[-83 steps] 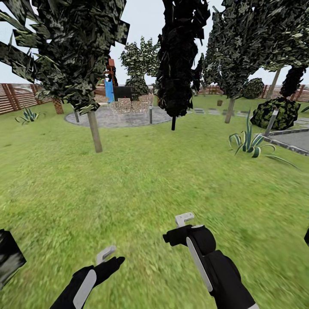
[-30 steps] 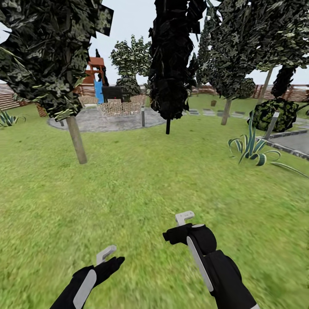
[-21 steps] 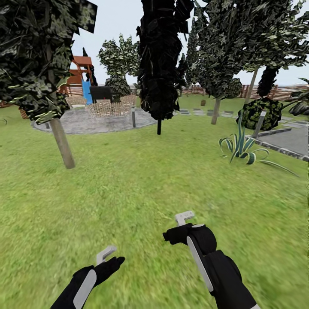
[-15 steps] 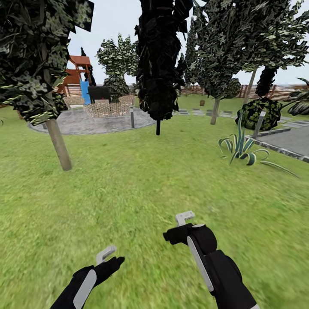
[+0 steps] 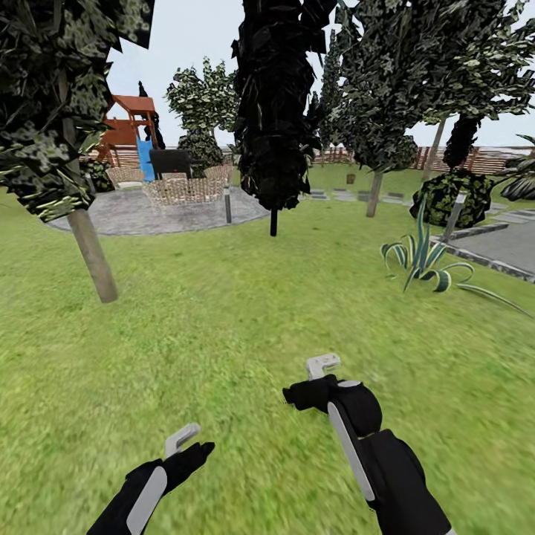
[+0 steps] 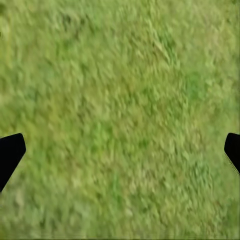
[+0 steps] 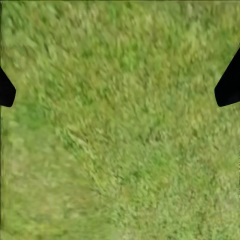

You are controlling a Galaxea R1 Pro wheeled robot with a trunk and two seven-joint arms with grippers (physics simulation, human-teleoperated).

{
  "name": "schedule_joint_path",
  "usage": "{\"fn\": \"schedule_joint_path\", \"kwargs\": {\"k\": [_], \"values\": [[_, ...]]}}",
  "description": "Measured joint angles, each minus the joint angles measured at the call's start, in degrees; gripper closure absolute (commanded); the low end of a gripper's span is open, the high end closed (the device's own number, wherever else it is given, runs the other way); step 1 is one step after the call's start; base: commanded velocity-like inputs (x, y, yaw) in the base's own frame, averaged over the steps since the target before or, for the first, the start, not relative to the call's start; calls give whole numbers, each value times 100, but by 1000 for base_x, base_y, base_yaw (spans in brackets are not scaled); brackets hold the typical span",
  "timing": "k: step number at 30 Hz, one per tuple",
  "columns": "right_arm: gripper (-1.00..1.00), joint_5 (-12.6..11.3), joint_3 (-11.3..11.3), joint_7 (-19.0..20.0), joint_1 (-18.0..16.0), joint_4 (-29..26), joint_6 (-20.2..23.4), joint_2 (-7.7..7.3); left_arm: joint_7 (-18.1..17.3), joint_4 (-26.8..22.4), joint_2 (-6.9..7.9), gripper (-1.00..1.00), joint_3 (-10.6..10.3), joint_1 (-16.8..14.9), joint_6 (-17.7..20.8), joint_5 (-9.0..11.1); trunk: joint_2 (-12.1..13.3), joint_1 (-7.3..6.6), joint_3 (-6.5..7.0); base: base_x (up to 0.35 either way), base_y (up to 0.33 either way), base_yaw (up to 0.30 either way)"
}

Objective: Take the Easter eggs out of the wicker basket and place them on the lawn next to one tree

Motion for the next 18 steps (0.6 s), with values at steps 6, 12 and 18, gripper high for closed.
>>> {"fn": "schedule_joint_path", "kwargs": {"k": [6, 12, 18], "values": [[-100, 8, 29, 8, 29, -262, 0, -8, -29, 19, 0, -100, 3, 0, -26, 17, 0, 0, 0, 334, 0, 0], [-100, -13, 32, 7, 42, -302, 0, -6, -56, 19, -7, -100, -6, 0, -21, 32, 0, 0, 0, 333, 0, 0], [-100, -11, 45, 5, 44, -307, 0, -6, -67, 17, -33, -100, -10, 0, -18, 10, 0, 0, 0, 333, 0, -13]]}}
